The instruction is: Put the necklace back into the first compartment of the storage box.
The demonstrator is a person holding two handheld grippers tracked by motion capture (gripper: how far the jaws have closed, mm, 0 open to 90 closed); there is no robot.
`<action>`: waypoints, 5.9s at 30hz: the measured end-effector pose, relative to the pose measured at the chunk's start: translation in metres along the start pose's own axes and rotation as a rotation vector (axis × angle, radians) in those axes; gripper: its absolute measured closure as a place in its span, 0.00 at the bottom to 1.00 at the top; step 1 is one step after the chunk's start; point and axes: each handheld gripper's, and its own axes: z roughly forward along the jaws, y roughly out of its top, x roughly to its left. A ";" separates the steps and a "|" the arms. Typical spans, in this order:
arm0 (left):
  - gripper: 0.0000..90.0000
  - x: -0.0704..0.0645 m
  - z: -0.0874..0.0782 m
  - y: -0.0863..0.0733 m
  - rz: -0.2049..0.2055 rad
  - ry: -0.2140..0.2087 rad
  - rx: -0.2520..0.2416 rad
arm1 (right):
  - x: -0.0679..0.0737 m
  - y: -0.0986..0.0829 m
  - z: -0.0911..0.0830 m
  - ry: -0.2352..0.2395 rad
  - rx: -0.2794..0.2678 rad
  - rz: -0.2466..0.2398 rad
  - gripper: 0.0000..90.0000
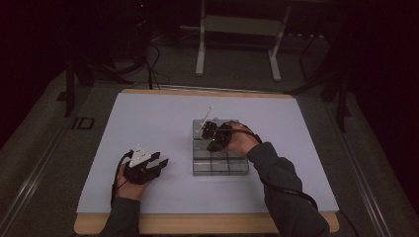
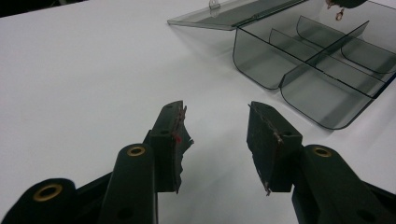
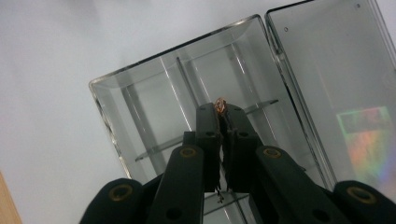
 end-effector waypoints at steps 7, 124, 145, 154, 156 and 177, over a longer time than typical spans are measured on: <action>0.63 0.000 0.000 0.000 0.001 -0.001 0.000 | -0.003 0.003 0.011 0.016 0.016 0.016 0.95; 0.63 -0.002 0.004 0.000 0.007 -0.008 0.008 | -0.018 -0.023 -0.007 -0.027 -0.119 0.136 0.66; 0.63 -0.002 0.004 0.000 0.008 -0.009 0.011 | -0.030 -0.041 -0.013 -0.059 -0.188 0.223 0.62; 0.63 -0.003 0.006 0.000 0.012 -0.012 0.016 | -0.035 -0.052 -0.014 -0.072 -0.212 0.242 0.62; 0.63 -0.003 0.006 0.000 0.011 -0.012 0.016 | -0.035 -0.054 -0.014 -0.079 -0.210 0.240 0.62; 0.63 -0.003 0.006 0.000 0.011 -0.011 0.018 | -0.048 -0.085 -0.012 -0.093 -0.254 0.330 0.61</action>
